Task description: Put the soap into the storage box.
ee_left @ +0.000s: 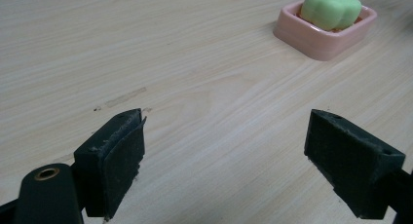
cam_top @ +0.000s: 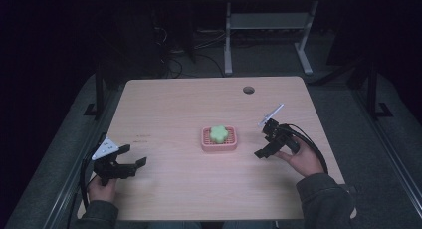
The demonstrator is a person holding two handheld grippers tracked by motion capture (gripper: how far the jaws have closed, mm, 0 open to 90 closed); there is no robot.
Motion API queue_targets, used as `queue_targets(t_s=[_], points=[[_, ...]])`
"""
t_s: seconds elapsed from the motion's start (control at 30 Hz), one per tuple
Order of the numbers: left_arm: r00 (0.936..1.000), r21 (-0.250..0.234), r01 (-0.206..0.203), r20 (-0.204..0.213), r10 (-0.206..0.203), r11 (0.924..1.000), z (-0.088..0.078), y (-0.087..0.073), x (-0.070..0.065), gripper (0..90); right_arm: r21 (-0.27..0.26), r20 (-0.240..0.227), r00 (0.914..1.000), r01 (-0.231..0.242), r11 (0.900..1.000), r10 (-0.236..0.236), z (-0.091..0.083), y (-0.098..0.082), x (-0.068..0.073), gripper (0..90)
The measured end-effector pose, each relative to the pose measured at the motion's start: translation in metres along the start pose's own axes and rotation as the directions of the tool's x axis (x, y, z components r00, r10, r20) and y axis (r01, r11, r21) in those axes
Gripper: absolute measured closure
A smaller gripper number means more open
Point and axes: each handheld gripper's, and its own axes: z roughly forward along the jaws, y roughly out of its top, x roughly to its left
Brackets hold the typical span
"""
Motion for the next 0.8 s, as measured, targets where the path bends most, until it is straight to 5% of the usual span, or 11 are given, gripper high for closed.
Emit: queue_targets(t_s=[0.8], points=[[1.0, 0.004, -0.009, -0.003, 0.009, 1.0, 0.001, 0.0, -0.001, 14.4, -0.035, 0.006, 0.9978, -0.066, 0.997, 0.066, -0.008, -0.053, -0.002, 19.8]])
